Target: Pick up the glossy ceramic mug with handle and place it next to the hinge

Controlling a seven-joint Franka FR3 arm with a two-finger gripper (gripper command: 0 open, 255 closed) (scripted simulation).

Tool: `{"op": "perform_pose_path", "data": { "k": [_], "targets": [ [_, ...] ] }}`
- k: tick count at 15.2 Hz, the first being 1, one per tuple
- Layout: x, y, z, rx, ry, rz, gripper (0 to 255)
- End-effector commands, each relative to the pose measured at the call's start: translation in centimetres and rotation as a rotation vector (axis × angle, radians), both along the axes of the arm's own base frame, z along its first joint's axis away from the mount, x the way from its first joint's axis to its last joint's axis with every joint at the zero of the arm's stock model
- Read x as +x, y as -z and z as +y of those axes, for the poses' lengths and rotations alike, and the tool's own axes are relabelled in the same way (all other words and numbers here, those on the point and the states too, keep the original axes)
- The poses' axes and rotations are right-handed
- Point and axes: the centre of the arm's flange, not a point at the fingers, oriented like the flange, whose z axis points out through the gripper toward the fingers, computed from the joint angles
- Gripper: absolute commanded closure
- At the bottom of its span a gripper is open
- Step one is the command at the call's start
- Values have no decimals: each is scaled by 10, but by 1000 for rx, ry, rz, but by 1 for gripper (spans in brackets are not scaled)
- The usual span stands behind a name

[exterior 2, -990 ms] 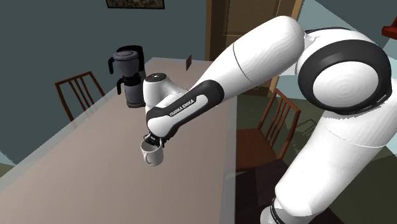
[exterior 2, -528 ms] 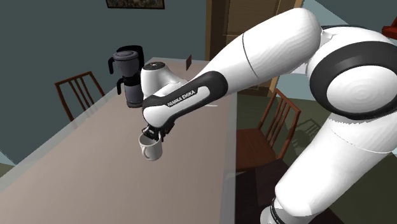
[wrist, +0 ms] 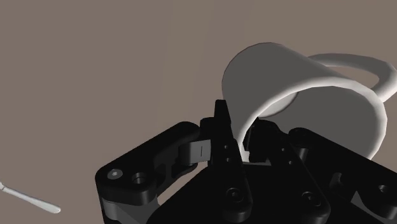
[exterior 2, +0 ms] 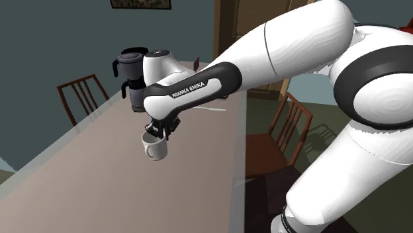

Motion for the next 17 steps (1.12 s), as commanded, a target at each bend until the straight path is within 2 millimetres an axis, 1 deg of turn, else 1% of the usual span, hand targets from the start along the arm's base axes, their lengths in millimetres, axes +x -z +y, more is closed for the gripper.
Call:
{"op": "perform_pose_path", "data": {
  "k": [1, 15, 17],
  "targets": [
    [-1, -11, 0, 0, 0, 0, 255],
    [-1, -83, 0, 0, 0, 0, 255],
    [10, -83, -24, 0, 0, 0, 255]
  ]
}}
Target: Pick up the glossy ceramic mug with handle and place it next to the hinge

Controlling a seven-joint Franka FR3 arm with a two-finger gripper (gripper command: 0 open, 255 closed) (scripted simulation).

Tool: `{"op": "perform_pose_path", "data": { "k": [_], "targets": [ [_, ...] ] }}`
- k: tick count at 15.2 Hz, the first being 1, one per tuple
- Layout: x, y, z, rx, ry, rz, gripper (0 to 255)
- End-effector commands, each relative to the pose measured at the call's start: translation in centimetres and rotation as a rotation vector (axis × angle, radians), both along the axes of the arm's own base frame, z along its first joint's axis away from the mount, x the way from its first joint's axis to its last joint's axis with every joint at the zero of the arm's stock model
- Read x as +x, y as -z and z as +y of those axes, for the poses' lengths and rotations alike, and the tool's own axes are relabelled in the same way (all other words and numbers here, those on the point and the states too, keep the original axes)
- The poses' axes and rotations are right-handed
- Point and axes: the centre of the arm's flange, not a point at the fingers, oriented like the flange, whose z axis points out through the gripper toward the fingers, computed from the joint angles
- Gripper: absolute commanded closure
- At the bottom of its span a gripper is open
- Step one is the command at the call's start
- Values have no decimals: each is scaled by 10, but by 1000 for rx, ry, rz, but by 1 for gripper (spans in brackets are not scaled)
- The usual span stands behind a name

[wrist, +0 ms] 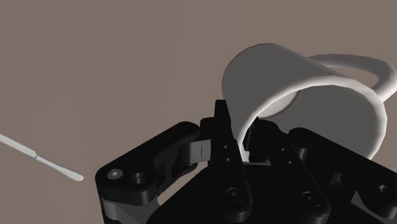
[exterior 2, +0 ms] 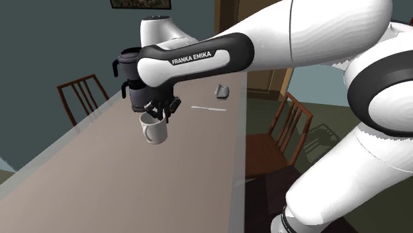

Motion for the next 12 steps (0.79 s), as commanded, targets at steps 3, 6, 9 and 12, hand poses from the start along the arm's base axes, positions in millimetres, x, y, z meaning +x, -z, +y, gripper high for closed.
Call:
{"op": "perform_pose_path", "data": {
  "k": [3, 6, 9, 12],
  "targets": [
    [19, -1, -47, 0, -1, 0, 255],
    [35, -1, -84, 0, -1, 0, 255],
    [51, -1, -120, 0, -1, 0, 255],
    [67, -2, -156, 0, -1, 0, 255]
  ]
}}
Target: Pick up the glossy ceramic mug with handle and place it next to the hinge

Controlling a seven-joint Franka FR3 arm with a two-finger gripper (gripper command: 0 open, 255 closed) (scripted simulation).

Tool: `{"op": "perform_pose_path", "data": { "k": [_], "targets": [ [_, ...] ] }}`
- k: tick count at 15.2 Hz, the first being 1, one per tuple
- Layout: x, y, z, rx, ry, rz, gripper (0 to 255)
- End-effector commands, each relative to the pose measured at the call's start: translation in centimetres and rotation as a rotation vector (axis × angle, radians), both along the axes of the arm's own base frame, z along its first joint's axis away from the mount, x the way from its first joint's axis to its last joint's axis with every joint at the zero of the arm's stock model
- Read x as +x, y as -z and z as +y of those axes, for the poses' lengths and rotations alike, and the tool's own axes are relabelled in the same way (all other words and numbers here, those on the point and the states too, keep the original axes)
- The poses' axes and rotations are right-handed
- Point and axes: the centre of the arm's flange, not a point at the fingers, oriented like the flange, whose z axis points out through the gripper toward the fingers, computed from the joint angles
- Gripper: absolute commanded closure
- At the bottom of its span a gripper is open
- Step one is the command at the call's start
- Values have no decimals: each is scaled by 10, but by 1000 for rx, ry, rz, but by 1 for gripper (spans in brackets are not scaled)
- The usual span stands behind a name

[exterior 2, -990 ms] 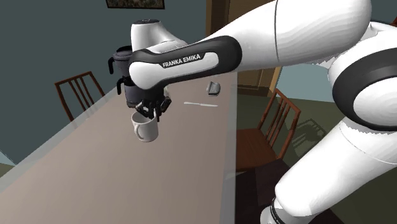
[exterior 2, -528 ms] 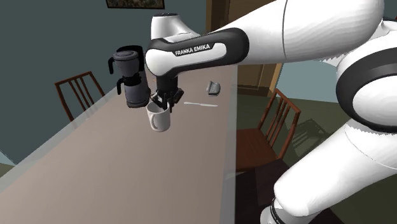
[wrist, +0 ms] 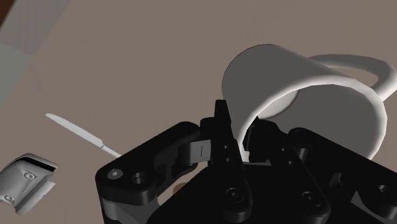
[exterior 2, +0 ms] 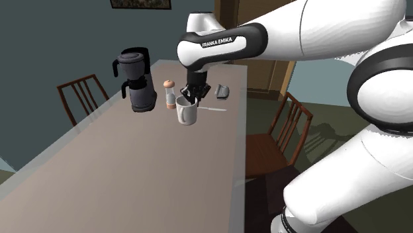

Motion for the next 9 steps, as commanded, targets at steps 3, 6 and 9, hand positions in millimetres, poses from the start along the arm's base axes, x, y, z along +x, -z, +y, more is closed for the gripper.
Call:
{"op": "perform_pose_path", "data": {
  "k": [3, 6, 9],
  "targets": [
    [23, -1, -49, 0, -1, 0, 255],
    [39, -1, -85, 0, -1, 0, 255],
    [55, -1, -121, 0, -1, 0, 255]
  ]
}}
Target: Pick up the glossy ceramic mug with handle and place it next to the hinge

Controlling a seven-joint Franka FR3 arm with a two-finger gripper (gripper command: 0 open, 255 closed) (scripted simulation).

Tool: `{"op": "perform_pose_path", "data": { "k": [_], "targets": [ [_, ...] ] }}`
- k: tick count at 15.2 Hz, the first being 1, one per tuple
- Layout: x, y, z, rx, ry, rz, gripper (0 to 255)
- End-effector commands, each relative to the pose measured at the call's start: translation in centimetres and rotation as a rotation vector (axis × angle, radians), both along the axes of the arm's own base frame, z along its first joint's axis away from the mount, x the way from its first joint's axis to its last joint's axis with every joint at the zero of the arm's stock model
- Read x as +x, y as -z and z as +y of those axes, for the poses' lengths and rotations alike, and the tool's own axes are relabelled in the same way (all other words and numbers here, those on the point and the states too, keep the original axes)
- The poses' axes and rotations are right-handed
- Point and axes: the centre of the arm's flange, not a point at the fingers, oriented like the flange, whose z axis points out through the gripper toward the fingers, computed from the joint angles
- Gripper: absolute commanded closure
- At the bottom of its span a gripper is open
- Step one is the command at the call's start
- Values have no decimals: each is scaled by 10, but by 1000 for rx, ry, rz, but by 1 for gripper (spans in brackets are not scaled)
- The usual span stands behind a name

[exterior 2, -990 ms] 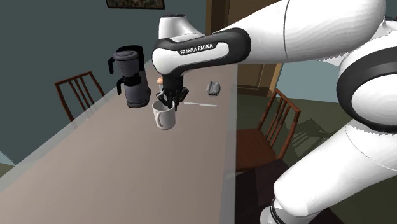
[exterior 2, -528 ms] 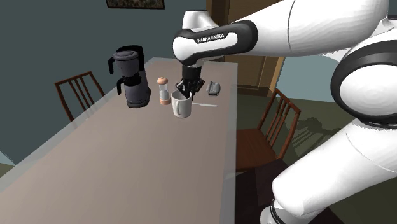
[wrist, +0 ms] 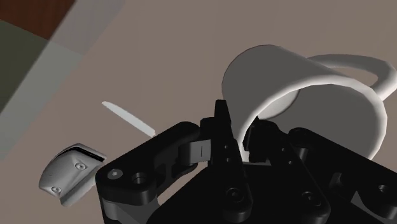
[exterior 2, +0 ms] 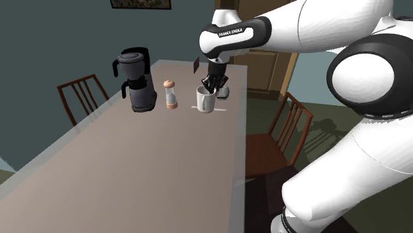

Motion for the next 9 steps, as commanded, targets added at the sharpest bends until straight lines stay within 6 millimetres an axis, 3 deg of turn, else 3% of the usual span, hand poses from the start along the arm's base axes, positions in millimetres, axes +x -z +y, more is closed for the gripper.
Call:
{"op": "perform_pose_path", "data": {
  "k": [1, 9],
  "targets": [
    [10, 0, -26, 0, -1, -1, 255],
    [53, -1, -122, 0, -1, -1, 255]
  ]
}}
